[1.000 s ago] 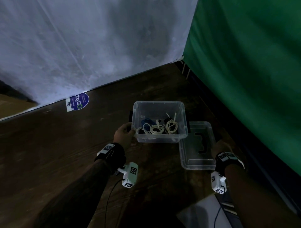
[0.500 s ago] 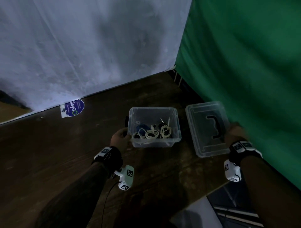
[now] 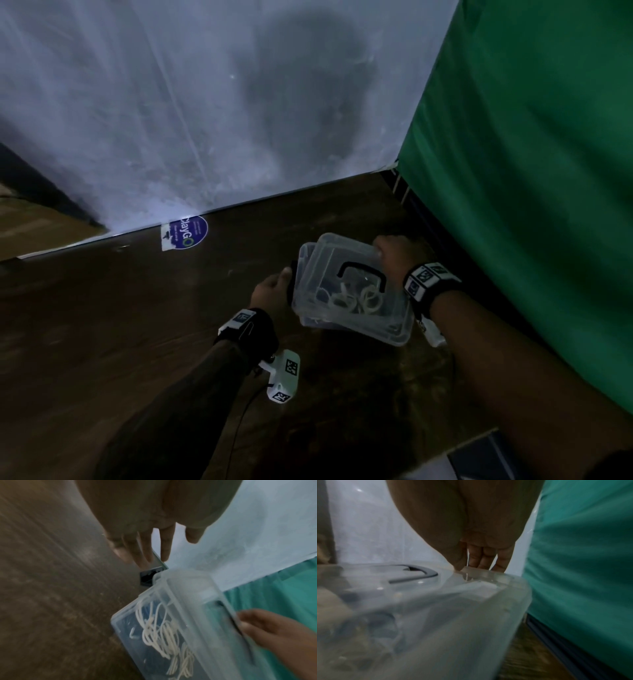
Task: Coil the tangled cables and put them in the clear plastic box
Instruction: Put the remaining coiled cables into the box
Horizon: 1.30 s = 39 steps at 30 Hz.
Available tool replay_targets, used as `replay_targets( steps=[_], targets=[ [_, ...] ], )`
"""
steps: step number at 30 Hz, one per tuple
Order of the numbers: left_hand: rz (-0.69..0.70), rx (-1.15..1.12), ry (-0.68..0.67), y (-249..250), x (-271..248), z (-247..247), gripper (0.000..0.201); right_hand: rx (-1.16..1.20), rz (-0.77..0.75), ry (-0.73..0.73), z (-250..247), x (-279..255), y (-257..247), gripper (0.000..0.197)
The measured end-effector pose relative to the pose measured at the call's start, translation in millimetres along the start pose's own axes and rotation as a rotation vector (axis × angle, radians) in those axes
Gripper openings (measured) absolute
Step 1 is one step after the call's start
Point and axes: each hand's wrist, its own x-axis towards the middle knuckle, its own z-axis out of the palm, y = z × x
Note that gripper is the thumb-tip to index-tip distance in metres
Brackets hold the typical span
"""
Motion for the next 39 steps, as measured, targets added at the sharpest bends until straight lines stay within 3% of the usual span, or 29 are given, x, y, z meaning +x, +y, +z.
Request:
replay_targets(
  steps=[4,9,13,18,23,26,28,30,33,36,39],
  targets=[
    [0.099,0.307,-0.07,-1.8,13.0,2.0,0.006,0.032,-0.036,0.077,18.6,25.5,-16.5,0.016],
    [0.029,0.373,-0.012,-6.2,18.8,1.8,0.007,0.33,0.076,0.283,20.6,16.9,-10.5,0.039],
    [0.025,0.408,0.006,-7.1,20.6,5.3,0.011,0.364,0.292,0.239,31.3,-19.4,18.2,0.057],
    [0.025,0.44,-0.005,-20.1,22.2,13.1,0.029,0.675,0.607,0.09,50.5,-47.6,34.3,0.07],
    [-0.071,0.339,-0.045,-18.4,28.7,13.6,0.063,0.874,0.709,0.078,61.4,-45.4,28.1,0.067],
    [-0.236,0.157,-0.145,-15.4,32.3,11.1,0.055,0.98,0.774,0.039,65.9,-43.8,24.0,0.065],
    [-0.265,0.12,-0.176,-14.4,34.2,7.9,0.049,1.0,0.796,0.027,66.5,-42.9,25.2,0.067],
    [-0.217,0.154,-0.175,-10.6,35.0,8.1,0.046,0.945,0.772,0.079,64.8,-42.2,27.3,0.061],
    [-0.015,0.323,-0.142,-4.1,31.9,13.7,0.047,0.802,0.697,0.136,62.1,-44.1,21.1,0.046],
    [0.155,0.446,-0.167,-8.7,25.6,16.2,0.058,0.702,0.649,0.141,66.9,-48.3,8.2,0.048],
    [0.088,0.489,-0.23,-12.5,21.4,19.5,0.069,0.695,0.65,0.149,73.2,-50.2,-2.5,0.062]
  ],
)
